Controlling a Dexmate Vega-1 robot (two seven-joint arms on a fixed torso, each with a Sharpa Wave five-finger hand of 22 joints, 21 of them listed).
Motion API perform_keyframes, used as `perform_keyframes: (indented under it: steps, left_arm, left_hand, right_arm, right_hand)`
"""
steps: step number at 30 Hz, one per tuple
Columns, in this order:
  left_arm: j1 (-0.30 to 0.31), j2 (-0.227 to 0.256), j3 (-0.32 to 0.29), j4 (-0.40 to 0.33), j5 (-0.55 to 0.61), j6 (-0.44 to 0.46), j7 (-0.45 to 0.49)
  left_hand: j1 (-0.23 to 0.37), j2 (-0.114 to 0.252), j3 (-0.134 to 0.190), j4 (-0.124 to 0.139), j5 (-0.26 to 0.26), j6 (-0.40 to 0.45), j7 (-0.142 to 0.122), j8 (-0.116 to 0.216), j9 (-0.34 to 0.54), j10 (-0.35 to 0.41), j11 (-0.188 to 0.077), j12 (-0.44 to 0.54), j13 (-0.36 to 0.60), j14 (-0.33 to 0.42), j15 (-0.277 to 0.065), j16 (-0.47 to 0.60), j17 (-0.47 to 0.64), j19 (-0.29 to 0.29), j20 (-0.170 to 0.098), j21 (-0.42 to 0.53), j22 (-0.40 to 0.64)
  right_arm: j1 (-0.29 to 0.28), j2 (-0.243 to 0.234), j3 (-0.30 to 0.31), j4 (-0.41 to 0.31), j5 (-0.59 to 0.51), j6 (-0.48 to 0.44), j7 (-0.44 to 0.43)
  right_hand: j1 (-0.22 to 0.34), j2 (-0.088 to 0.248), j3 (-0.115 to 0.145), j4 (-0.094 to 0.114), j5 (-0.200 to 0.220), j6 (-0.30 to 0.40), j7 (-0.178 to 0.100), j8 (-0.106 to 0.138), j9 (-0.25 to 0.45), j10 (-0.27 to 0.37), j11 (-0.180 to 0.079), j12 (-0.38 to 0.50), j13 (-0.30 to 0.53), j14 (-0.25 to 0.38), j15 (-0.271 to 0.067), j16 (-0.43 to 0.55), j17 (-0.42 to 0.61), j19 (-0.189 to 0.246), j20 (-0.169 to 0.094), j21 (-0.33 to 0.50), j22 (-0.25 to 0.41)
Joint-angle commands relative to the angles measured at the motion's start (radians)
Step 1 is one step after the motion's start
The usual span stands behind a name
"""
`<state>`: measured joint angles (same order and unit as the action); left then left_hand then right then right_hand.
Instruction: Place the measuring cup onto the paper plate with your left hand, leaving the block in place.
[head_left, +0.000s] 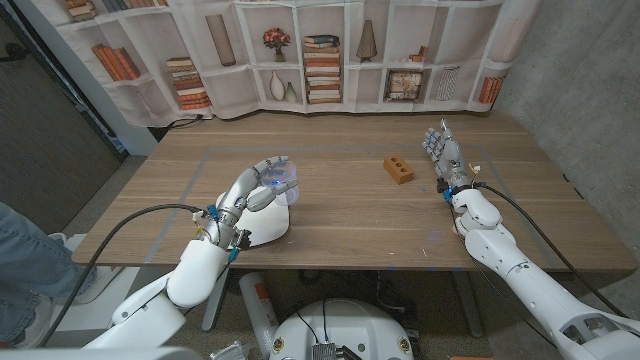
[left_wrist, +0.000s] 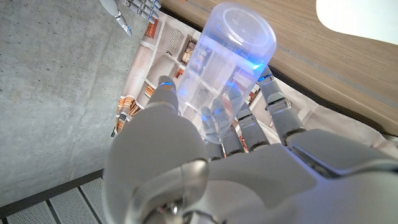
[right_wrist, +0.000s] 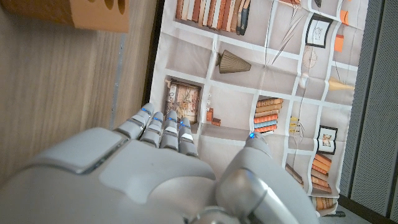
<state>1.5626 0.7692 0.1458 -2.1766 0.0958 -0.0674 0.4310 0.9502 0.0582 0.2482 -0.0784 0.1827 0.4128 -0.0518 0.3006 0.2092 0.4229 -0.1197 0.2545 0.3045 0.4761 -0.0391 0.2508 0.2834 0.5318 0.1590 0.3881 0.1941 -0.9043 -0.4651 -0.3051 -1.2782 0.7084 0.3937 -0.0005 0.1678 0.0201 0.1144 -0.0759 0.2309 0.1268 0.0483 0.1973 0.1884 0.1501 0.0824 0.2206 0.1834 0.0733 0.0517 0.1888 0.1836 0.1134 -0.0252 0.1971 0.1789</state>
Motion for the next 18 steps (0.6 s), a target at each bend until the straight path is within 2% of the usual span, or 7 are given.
perform_keyframes:
  steps: [1, 18]
  left_arm:
    - [0.057, -0.014, -0.069, -0.019, -0.028, -0.004, -0.026]
    - [0.075, -0.052, -0.114, 0.004, -0.053, -0.017, -0.046]
  left_hand:
    - [-0.005, 0.004, 0.006, 0.002, 0.003, 0.009, 0.003, -0.004, 0.003, 0.012, 0.000, 0.000, 0.002, 0.007, 0.004, -0.001, 0.000, -0.007, -0.003, -0.001, 0.001]
    - [-0.006, 0.004, 0.009, 0.000, 0.004, 0.016, 0.005, -0.003, 0.003, 0.016, 0.000, -0.001, 0.004, 0.015, 0.002, -0.001, -0.001, -0.005, -0.003, -0.001, 0.001]
  right_arm:
    - [-0.002, -0.003, -0.003, -0.002, -0.003, 0.000, 0.003]
    - [-0.011, -0.016, -0.004, -0.040, -0.015, -0.017, -0.020]
  right_hand:
    - [0.004, 0.008, -0.003, 0.003, 0.001, 0.010, 0.000, 0.001, 0.002, 0.009, -0.004, -0.004, 0.003, 0.011, 0.000, 0.001, 0.003, 0.010, 0.001, 0.005, 0.006]
    - [0.004, 0.009, -0.004, 0.002, 0.001, 0.011, 0.002, 0.002, 0.002, 0.010, -0.004, -0.004, 0.003, 0.011, 0.001, 0.001, 0.003, 0.010, 0.000, 0.005, 0.006]
